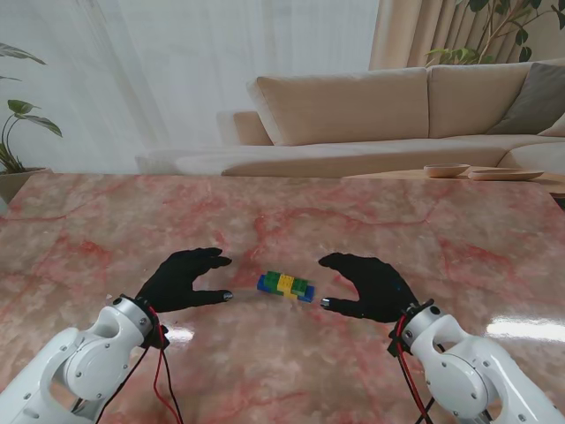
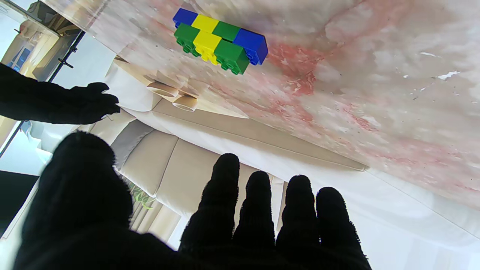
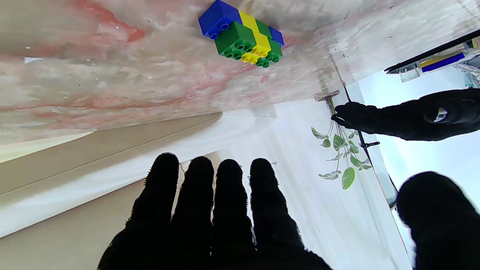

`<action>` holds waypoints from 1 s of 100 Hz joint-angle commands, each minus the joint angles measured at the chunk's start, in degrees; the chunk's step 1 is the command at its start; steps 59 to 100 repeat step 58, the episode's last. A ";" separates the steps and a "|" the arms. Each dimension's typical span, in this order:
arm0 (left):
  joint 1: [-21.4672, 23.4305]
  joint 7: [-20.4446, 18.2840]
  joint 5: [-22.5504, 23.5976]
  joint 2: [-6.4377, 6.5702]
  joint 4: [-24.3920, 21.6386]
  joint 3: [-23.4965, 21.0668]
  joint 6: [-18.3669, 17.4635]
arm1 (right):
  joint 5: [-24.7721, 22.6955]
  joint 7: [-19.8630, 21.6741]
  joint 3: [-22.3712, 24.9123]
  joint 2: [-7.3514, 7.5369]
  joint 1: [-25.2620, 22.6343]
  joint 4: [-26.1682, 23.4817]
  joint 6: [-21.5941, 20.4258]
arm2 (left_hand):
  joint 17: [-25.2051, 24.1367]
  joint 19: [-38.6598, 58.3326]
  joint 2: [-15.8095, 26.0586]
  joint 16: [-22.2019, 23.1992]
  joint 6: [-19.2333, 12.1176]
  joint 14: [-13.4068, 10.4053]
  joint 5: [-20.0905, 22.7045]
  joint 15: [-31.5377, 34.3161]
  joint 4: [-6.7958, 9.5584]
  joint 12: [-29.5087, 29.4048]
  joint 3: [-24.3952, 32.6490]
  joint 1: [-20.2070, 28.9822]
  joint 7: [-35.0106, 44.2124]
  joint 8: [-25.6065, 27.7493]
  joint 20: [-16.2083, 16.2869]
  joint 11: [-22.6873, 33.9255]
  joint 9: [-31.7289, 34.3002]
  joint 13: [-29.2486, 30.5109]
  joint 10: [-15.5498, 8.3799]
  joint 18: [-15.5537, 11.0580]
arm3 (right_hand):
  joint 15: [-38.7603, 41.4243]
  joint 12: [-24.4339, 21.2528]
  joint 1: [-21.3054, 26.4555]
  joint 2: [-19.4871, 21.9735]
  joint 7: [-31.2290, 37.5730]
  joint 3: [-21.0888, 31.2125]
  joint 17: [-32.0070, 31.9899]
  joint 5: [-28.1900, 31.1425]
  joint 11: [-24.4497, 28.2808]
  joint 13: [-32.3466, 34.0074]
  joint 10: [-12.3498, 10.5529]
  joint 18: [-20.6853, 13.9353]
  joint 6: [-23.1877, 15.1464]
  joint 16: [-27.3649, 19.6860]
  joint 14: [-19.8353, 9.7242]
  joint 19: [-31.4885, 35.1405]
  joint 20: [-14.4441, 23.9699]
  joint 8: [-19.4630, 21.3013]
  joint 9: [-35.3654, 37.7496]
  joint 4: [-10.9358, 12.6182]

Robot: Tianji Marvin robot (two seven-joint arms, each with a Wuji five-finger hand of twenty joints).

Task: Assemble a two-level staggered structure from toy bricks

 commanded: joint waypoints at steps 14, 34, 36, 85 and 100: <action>1.23 -2.12 -1.03 0.27 -1.93 -0.44 0.10 | 1.72 -0.61 0.16 -0.48 -1.87 -0.46 1.41 | 0.18 -2.14 3.39 -1.13 1.30 -2.42 -2.68 -1.87 1.80 -1.05 -2.17 -2.92 -1.00 -1.14 -0.90 -1.22 -2.61 -3.05 -0.26 -1.37 | -0.86 -0.97 -1.78 1.26 0.20 -1.15 -0.70 0.51 -1.29 0.46 0.61 -0.43 0.32 -1.40 0.44 1.19 -1.99 -1.24 0.25 2.63; 1.37 -1.66 -1.18 0.15 -2.26 -0.35 0.37 | 2.54 -1.24 0.35 -0.66 -2.52 -0.55 1.79 | 0.09 -1.98 3.76 -1.14 1.40 -2.28 -2.46 -1.95 1.89 -1.12 -2.33 -2.69 -0.85 -1.00 -0.77 -1.25 -2.35 -2.93 -0.18 -0.71 | -0.63 -0.76 -0.96 1.06 0.89 -1.39 -0.97 0.70 -0.92 0.57 0.34 -0.17 -0.18 -1.17 0.41 1.67 -2.20 -1.32 0.29 2.66; 1.40 -1.54 -1.13 0.13 -2.28 -0.28 0.41 | 2.53 -1.14 0.43 -0.64 -2.62 -0.62 1.76 | 0.07 -1.96 3.87 -1.13 1.36 -2.25 -2.45 -1.94 1.89 -1.12 -2.33 -2.69 -0.84 -0.98 -0.75 -1.26 -2.34 -2.88 -0.18 -0.63 | -0.63 -0.75 -0.89 1.08 0.92 -1.41 -1.01 0.68 -0.92 0.54 0.37 -0.13 -0.16 -1.15 0.43 1.70 -2.21 -1.33 0.20 2.66; 1.62 -1.87 -1.30 0.18 -2.49 0.38 1.07 | 2.93 -0.01 1.14 -0.55 -3.29 -1.37 1.67 | -0.15 -1.79 3.99 -1.07 1.33 -2.17 -2.41 -2.03 1.94 -1.20 -2.45 -2.43 -0.78 -0.81 -0.52 -1.36 -2.22 -2.89 -0.10 -0.01 | -0.61 -0.64 -0.05 1.06 1.22 -1.74 -1.13 0.63 -0.72 0.54 0.16 0.06 -0.37 -0.95 0.30 2.13 -2.26 -1.45 0.02 2.56; 1.62 -1.87 -1.30 0.18 -2.49 0.38 1.07 | 2.93 -0.01 1.14 -0.55 -3.29 -1.37 1.67 | -0.15 -1.79 3.99 -1.07 1.33 -2.17 -2.41 -2.03 1.94 -1.20 -2.45 -2.43 -0.78 -0.81 -0.52 -1.36 -2.22 -2.89 -0.10 -0.01 | -0.61 -0.64 -0.05 1.06 1.22 -1.74 -1.13 0.63 -0.72 0.54 0.16 0.06 -0.37 -0.95 0.30 2.13 -2.26 -1.45 0.02 2.56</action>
